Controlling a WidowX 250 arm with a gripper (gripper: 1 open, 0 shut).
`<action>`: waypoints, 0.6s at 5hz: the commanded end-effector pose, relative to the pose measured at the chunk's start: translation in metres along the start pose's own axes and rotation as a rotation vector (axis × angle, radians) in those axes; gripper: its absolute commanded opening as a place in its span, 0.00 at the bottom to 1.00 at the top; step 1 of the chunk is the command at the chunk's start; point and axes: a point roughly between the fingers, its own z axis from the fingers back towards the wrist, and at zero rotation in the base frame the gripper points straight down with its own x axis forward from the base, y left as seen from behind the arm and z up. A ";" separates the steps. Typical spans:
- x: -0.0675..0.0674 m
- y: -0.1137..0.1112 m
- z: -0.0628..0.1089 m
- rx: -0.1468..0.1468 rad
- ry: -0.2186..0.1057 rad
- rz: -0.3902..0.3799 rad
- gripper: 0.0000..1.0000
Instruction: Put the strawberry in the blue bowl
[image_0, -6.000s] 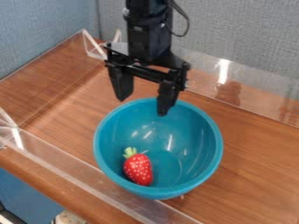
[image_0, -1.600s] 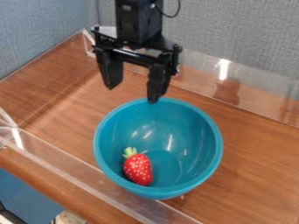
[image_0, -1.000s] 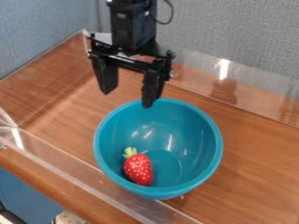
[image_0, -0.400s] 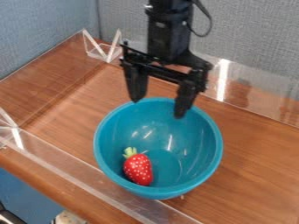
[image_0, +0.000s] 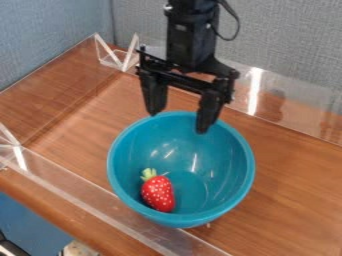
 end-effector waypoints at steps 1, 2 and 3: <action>-0.003 0.012 0.010 -0.002 -0.038 -0.023 1.00; -0.008 0.020 0.010 -0.004 -0.038 -0.056 1.00; -0.012 0.010 0.027 0.005 -0.041 -0.037 1.00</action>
